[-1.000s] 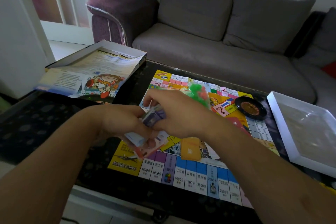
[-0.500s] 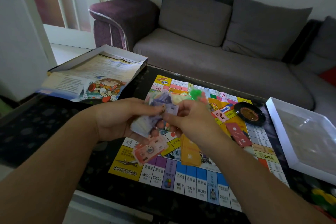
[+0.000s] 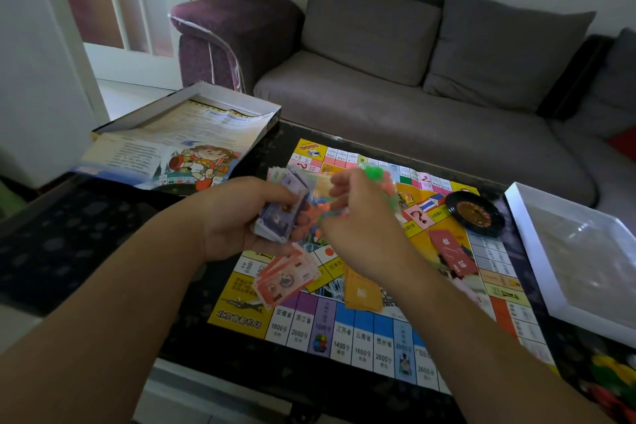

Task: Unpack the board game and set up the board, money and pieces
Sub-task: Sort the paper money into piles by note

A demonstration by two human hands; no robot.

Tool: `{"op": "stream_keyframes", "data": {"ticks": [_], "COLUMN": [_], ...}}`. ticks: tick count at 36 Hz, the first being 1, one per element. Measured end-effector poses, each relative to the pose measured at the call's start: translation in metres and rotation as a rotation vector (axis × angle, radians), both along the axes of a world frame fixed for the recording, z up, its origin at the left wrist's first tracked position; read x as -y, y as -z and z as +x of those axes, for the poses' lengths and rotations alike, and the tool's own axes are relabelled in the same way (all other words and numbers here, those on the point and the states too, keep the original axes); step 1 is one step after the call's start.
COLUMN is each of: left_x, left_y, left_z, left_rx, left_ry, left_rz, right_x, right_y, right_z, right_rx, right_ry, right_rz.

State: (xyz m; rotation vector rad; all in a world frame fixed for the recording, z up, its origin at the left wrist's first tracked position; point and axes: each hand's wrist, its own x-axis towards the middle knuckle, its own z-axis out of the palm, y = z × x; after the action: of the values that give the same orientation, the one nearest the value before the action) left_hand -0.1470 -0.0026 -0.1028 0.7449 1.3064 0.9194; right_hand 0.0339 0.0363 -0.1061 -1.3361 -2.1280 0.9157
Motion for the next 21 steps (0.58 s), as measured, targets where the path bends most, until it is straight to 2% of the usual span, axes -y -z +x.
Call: {"op": "stream_keyframes", "data": {"ticks": [6,21], "left_x": [-0.004,-0.003], "left_y": [0.002,-0.004], "left_z": [-0.01,-0.006], "left_rx": [-0.127,-0.126], "left_ry": [-0.192,-0.167], "left_rz": [-0.046,-0.054], "right_x": [0.017,0.002], "right_y": [0.05,0.059], "right_z": [-0.005,-0.018], "right_rx": [0.395,0.537], "right_ry": [-0.224,-0.273], "right_rz": [0.029,0.023]}}
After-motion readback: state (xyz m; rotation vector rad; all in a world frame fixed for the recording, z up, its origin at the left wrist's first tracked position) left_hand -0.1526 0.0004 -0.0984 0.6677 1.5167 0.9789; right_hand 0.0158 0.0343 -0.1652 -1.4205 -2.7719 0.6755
